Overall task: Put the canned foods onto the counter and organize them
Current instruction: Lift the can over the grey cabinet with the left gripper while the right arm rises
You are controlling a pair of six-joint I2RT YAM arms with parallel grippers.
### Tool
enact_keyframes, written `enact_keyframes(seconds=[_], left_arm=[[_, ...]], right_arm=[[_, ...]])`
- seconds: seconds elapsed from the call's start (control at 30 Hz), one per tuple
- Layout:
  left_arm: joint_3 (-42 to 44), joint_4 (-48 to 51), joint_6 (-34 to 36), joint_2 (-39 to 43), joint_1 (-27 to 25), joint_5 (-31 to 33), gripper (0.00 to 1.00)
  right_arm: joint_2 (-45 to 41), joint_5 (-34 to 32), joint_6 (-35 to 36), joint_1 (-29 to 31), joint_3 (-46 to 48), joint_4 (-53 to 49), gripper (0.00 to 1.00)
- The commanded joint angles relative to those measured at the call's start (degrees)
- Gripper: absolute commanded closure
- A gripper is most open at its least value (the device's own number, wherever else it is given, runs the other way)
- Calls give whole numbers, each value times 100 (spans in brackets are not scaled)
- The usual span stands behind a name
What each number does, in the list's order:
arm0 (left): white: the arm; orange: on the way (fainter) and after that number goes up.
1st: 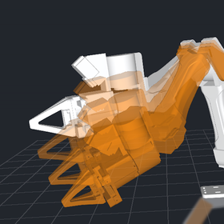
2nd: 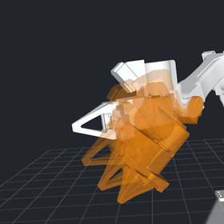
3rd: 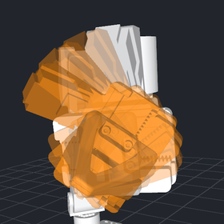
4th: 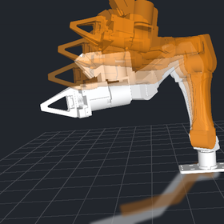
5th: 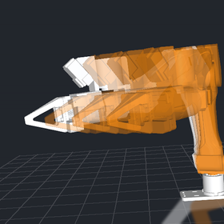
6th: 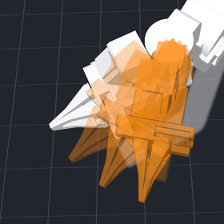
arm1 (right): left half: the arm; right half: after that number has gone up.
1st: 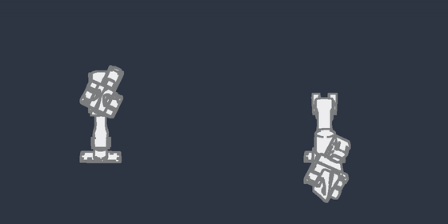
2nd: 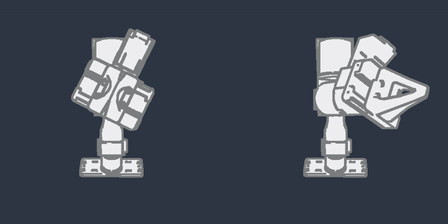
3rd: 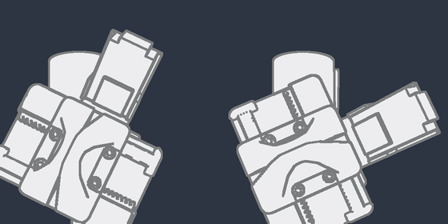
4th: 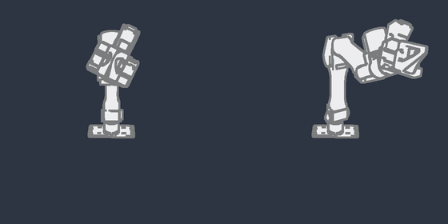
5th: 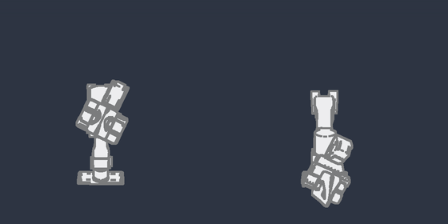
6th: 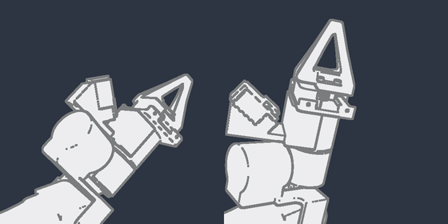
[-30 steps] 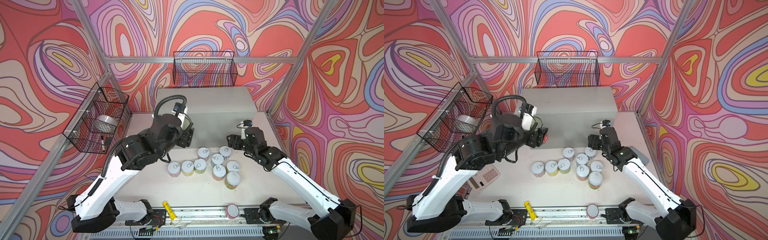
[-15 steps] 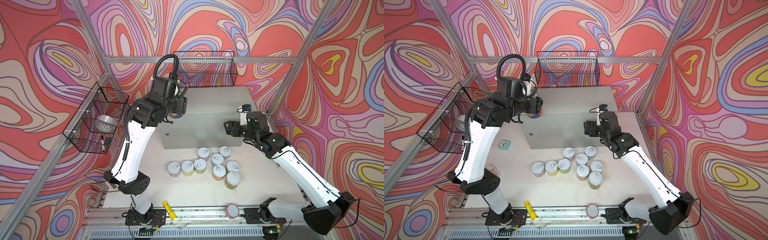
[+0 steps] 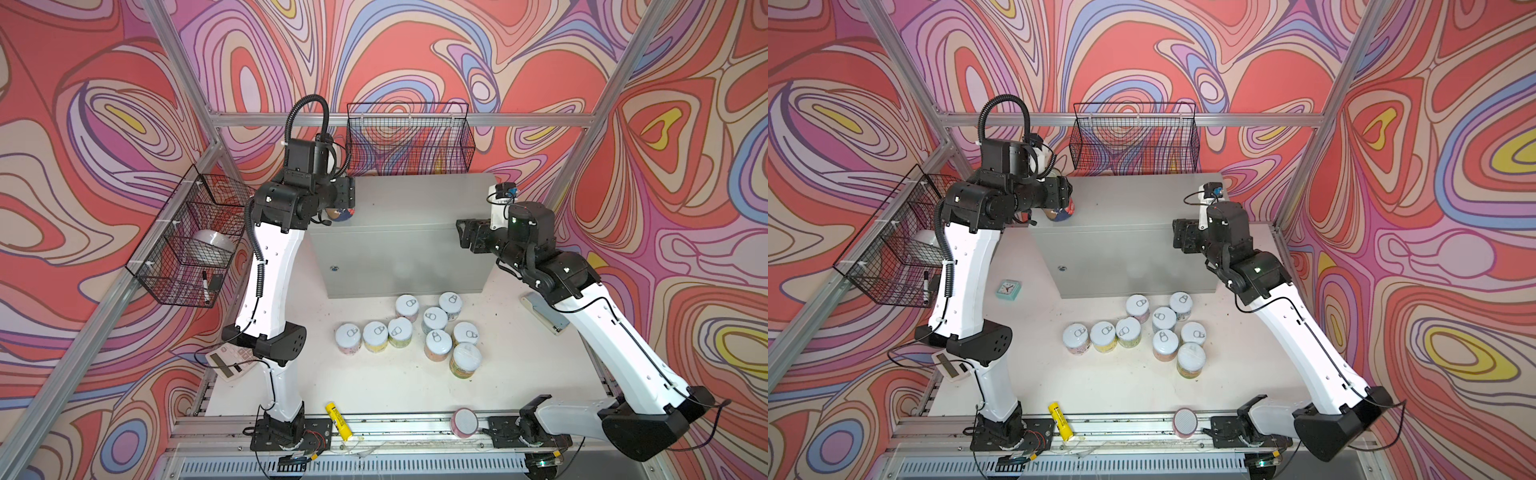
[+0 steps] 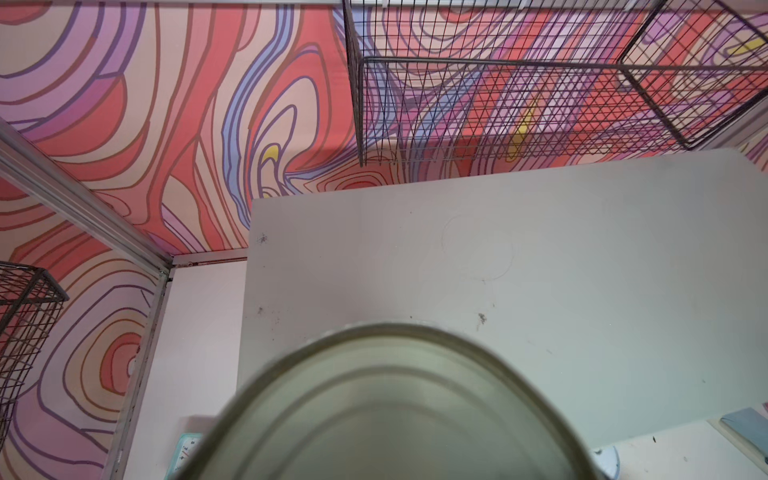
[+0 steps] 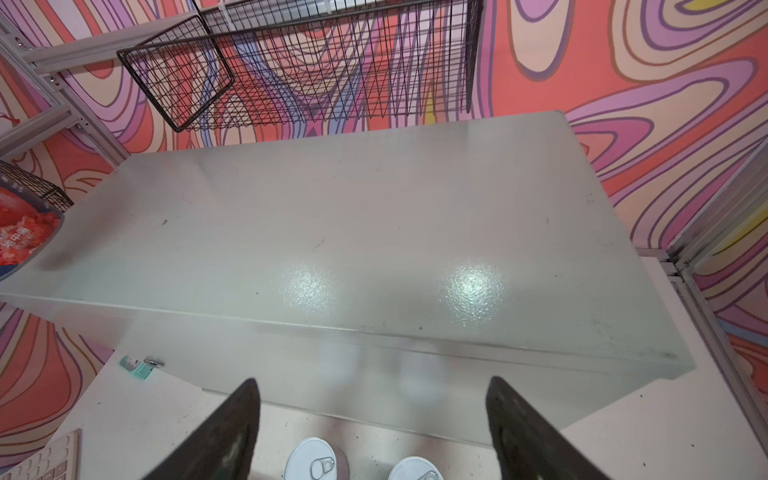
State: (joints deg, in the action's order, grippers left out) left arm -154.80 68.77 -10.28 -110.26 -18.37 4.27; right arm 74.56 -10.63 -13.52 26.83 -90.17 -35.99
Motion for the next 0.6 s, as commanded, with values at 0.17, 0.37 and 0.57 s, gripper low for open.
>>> enact_keyframes(seconds=[0.17, 0.37, 0.57], left_arm=[[-208, -790, -84, -110, 100, -36, 100], [-210, -967, -99, -266, 139, -99, 100], [-180, -1091, 113, -400, 144, 42, 100]], right_arm=[[2, -167, 89, 40, -15, -14, 13], [-26, -234, 71, 35, 30, -106, 13], [-99, -356, 34, 36, 103, -29, 13]])
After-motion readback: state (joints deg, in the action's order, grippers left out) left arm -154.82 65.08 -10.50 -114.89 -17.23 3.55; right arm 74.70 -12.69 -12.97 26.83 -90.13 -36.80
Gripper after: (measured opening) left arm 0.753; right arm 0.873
